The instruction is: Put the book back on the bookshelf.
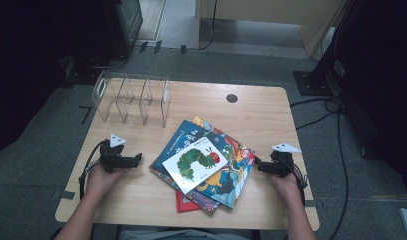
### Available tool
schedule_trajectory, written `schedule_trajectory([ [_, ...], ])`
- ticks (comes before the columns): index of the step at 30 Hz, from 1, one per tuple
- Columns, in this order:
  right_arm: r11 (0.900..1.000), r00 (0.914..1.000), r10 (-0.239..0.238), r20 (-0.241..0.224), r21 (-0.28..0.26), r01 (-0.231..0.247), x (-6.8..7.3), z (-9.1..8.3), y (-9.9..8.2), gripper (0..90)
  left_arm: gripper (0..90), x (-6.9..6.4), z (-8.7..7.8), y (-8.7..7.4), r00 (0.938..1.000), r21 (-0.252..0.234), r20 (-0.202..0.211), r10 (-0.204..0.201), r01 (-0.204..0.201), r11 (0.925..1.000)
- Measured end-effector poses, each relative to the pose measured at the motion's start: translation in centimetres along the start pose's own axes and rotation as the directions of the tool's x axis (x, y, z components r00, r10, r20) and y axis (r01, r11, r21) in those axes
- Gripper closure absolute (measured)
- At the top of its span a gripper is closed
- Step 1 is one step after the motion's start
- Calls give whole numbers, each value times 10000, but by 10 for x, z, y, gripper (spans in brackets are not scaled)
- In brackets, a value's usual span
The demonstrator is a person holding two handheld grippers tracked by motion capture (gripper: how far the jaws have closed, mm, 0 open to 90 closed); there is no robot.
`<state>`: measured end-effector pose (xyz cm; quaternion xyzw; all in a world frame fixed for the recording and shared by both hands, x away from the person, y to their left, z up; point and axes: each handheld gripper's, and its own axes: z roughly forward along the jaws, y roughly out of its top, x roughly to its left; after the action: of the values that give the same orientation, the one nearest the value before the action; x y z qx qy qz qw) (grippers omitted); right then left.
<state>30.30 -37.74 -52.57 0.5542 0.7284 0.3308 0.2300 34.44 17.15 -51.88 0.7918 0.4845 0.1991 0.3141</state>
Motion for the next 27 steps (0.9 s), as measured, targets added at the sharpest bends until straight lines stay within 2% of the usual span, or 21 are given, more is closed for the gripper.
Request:
schedule_trajectory([
  [2, 10000, 10000, 5, -51, 32, -5, 0, -1, 0, 149, 124, 1, -3, 1, 10000, -22, 12, -16, 16, 10000],
  [4, 9997, 9998, 135, -136, 196, -132, -2, -2, 3, 209, 265, 3, -7, 2, 9998, 10, 184, 70, -70, 10000],
  [6, 9986, 9981, 431, -447, 317, -417, -3, -4, 6, 250, 277, 3, -8, 3, 9995, 219, 240, 228, -233, 9995],
  [7, 9981, 9974, 520, -496, 367, -502, -4, -5, 7, 274, 297, 3, -9, 4, 9985, 278, 444, 312, -325, 9991],
  [8, 9980, 9972, 526, -523, 380, -507, -3, -6, 8, 303, 354, 2, -10, 6, 9975, 301, 562, 422, -439, 9986],
  [10, 9995, 9989, 175, -439, 287, -162, 0, -9, 10, 333, 412, 3, -14, 9, 9954, 212, 884, 372, -392, 9990],
  [11, 9996, 9992, 29, -411, 271, -18, 1, -11, 11, 353, 433, 3, -16, 10, 9931, 89, 1151, 218, -229, 9997],
  [13, 9996, 9986, -89, -528, 260, 103, 4, -14, 13, 421, 494, 4, -20, 12, 9874, -3, 1577, 83, -84, 10000],
  [15, 9997, 9970, -146, -760, 188, 161, 7, -18, 15, 495, 556, 2, -22, 15, 9835, 80, 1801, 183, -201, 9998],
  [19, 9998, 9932, -209, -1149, 18, 212, 14, -25, 18, 569, 606, -4, -25, 21, 9764, 268, 2117, 429, -496, 9984],
  [23, 9986, 9868, -524, -1533, -161, 505, 24, -28, 21, 655, 651, -10, -25, 29, 9689, 465, 2390, 642, -774, 9959],
  [27, 9982, 9814, -594, -1824, -191, 569, 33, -30, 23, 745, 674, -14, -25, 35, 9604, 495, 2713, 626, -789, 9957],
])
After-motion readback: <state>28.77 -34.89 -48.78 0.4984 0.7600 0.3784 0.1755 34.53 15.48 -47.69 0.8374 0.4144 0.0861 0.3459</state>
